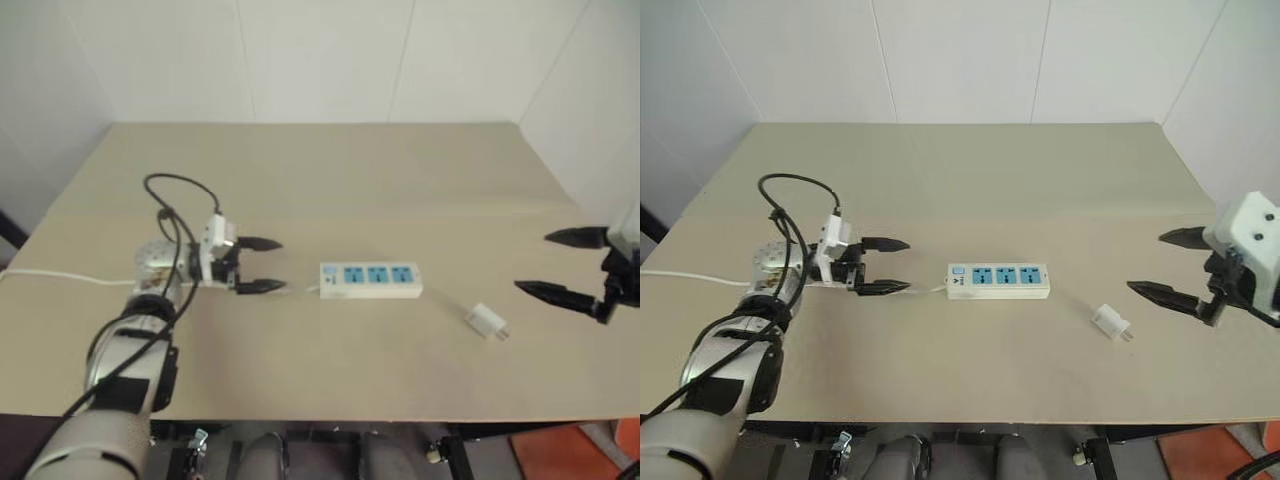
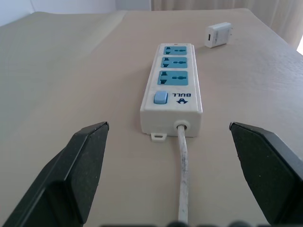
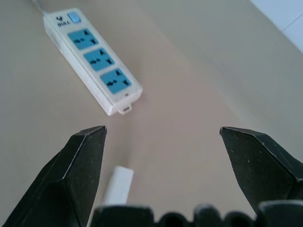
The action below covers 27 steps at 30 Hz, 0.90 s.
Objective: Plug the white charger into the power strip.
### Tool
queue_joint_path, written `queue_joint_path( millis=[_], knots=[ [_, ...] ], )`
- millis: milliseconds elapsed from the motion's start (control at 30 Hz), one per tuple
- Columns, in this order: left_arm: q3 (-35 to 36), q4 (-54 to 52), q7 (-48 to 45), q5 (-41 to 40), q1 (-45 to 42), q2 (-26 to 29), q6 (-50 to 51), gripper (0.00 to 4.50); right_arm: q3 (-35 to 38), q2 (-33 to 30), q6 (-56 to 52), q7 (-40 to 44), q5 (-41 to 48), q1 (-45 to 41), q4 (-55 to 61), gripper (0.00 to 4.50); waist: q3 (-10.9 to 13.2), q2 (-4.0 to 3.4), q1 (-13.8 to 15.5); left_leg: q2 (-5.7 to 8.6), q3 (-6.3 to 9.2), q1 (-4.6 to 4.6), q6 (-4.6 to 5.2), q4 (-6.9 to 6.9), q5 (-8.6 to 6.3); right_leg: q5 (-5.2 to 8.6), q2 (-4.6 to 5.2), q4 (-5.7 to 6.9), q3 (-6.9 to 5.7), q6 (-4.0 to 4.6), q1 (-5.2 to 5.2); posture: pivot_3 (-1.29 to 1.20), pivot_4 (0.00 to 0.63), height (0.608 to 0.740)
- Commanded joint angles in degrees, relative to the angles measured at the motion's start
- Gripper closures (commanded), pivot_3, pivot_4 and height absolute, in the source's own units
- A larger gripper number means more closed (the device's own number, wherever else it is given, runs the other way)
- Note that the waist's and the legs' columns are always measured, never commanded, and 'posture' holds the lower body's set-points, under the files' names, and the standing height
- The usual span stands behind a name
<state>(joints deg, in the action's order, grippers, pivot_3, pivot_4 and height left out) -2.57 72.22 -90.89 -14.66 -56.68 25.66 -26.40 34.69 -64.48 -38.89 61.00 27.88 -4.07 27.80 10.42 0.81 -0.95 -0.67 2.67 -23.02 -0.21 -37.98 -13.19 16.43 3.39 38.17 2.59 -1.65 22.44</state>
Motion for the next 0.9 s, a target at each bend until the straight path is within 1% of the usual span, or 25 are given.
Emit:
queue_joint_path(
  millis=[33, 133, 233, 400, 567, 667, 733, 833, 900],
  knots=[
    [-0.87, 2.39, 1.86, 5.63, -2.34, -0.57, -3.07, 0.03, 0.83, 0.6, -4.36, -4.03, 4.11, -1.64, 7.19, 0.0, 0.0, 0.0, 0.08, 0.0, 0.04, -0.02, 0.0, -0.02, 0.0, 0.0, 0.0, 0.0, -0.04, 0.0, 0.0, 0.0, 0.15, 0.74],
    [-0.42, 3.72, 6.75, 8.85, -3.81, -2.85, -3.08, 0.03, 1.72, 1.17, -7.14, -6.45, 6.51, -1.87, 10.45, 0.0, 0.0, 0.01, 0.21, 0.03, 0.13, -0.08, 0.0, -0.07, 0.0, 0.0, 0.01, -0.01, -0.11, -0.01, 0.0, 0.0, 0.15, 0.74],
    [-1.74, 4.67, 11.85, 12.94, -5.1, -5.41, -1.55, 0.03, 4.31, 1.84, -9.94, -7.75, 7.26, 0.82, 13.61, 0.0, 0.0, 0.04, 0.46, 0.05, 0.21, -0.16, 0.0, -0.13, 0.0, -0.01, 0.03, -0.04, -0.17, -0.02, -0.01, 0.0, 0.15, 0.74],
    [-2.04, 5.31, 10.3, 16.62, -6.09, -7.51, 4.17, 0.03, 7.13, 2.69, -12.17, -9.54, 7.19, 4.36, 15.98, 0.0, -0.01, 0.06, 0.85, 0.15, 0.29, -0.22, 0.0, -0.2, 0.0, -0.01, 0.04, -0.04, -0.17, -0.03, -0.02, 0.0, 0.15, 0.74],
    [-6.77, 5.39, 12.81, 24.19, -7.04, -7.23, 6.96, 0.03, 6.96, 2.7, -12.06, -11.2, 7.13, 4.92, 16.02, 0.0, -0.01, 0.06, 0.35, 0.14, 0.32, -0.17, 0.01, -0.2, 0.0, -0.01, 0.02, 0.01, -0.17, -0.03, -0.05, 0.0, 0.15, 0.74],
    [-7.96, 5.7, 13.38, 26.24, -7.63, -7.16, 10.07, 0.64, 5.2, 2.43, -11.67, -12.37, 7.47, 4.01, 16.09, 0.0, -0.08, 0.13, 0.18, 0.16, 0.31, -0.05, 0.01, -0.2, 0.0, -0.01, 0.04, 0.02, -0.16, -0.04, -0.19, 0.0, 0.15, 0.74],
    [-7.72, 5.69, 12.38, 26.43, -7.6, -7.06, 10.9, 1.28, 4.17, 2.14, -11.31, -12.38, 7.64, 3.79, 16.06, 0.0, -0.16, 0.15, 0.02, 0.15, 0.31, -0.02, 0.01, -0.2, 0.0, -0.01, 0.03, 0.04, -0.16, -0.05, -0.19, 0.0, 0.15, 0.74],
    [-7.37, 5.48, 11.98, 26.4, -7.24, -6.85, 10.49, 2.09, 2.68, 1.37, -10.25, -11.74, 6.01, 4.76, 15.72, 0.0, -0.18, 0.14, -0.09, 0.14, 0.31, -0.01, 0.01, -0.19, 0.0, 0.0, 0.02, 0.03, -0.15, -0.05, -0.19, 0.0, 0.15, 0.74],
    [-6.57, 5.33, 10.39, 25.5, -6.91, -6.61, 10.2, 2.75, 1.65, 1.2, -9.41, -11.31, 5.28, 5.26, 15.43, 0.0, -0.18, 0.15, -0.04, 0.15, 0.31, -0.03, 0.01, -0.19, 0.0, 0.0, 0.02, 0.03, -0.15, -0.05, -0.19, 0.0, 0.15, 0.74]
  ],
)
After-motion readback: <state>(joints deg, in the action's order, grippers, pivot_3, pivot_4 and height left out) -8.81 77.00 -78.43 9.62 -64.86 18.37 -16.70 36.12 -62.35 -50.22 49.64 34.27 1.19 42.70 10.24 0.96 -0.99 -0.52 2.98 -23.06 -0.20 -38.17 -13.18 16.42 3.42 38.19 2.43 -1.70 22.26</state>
